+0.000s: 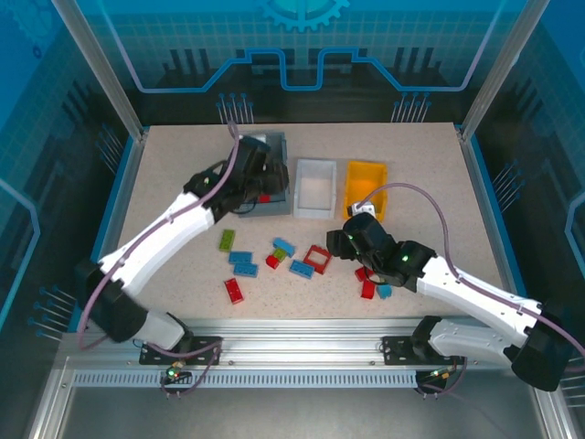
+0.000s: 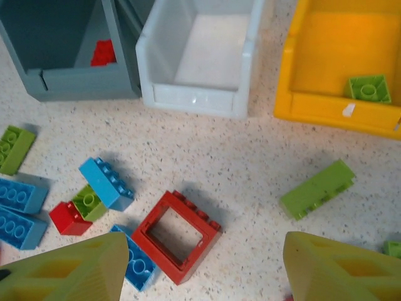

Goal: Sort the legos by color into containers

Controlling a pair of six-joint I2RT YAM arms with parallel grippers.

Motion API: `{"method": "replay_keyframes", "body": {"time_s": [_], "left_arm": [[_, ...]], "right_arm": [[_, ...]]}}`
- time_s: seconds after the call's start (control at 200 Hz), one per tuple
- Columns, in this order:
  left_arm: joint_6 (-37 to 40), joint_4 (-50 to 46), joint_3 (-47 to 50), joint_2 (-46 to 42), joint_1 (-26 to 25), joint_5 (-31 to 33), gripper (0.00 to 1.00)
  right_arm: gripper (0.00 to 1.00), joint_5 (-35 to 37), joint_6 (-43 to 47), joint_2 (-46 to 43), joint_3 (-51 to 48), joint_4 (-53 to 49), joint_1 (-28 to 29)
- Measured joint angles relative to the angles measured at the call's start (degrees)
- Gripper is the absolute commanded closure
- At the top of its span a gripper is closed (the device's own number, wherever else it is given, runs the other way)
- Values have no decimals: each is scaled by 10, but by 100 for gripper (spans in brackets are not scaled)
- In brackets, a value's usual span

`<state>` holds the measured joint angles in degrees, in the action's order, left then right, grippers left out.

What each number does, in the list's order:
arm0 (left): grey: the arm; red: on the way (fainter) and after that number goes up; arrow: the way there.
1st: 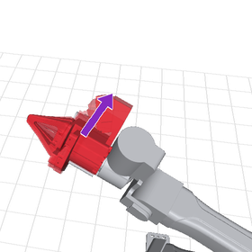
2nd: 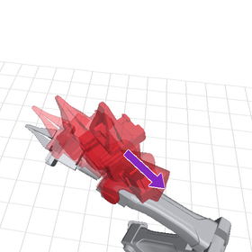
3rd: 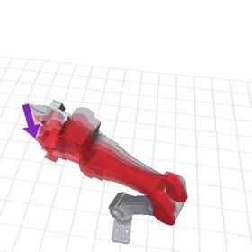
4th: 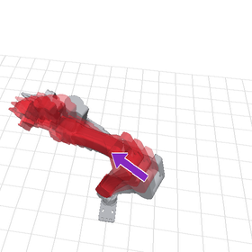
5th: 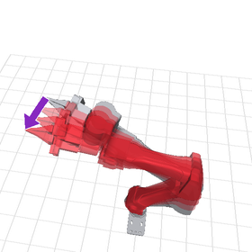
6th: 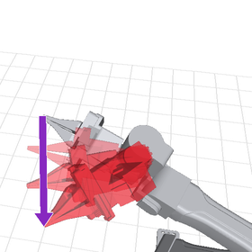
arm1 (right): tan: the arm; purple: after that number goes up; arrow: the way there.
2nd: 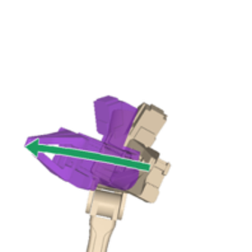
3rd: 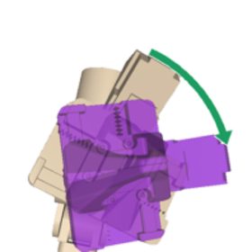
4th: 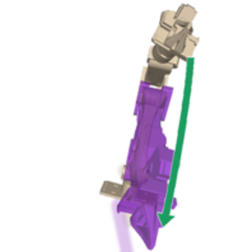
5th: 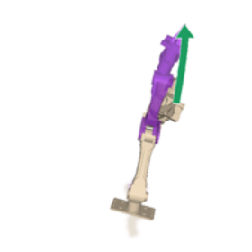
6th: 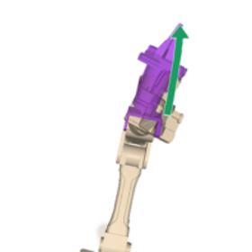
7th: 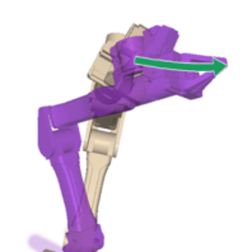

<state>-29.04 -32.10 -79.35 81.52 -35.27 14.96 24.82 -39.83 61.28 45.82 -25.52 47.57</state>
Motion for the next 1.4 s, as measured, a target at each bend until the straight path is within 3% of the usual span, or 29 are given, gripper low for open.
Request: {"method": "replay_keyframes", "body": {"time_s": [0.26,0.465,0.85,1.085,1.401], "left_arm": [[-90,34,226,-175,-132,-1,47],[-164,45,353,-274,-195,12,47],[-191,67,372,-290,-205,28,47],[-191,89,372,-259,-213,28,47],[-189,116,372,-255,-227,22,47]], "right_arm": [[39,-63,54,154,45,-20,9],[40,-57,61,171,46,-52,6],[28,-16,-31,158,18,-154,-123],[28,-57,-87,174,14,-155,-192],[35,-90,-119,212,13,-144,-209]]}}
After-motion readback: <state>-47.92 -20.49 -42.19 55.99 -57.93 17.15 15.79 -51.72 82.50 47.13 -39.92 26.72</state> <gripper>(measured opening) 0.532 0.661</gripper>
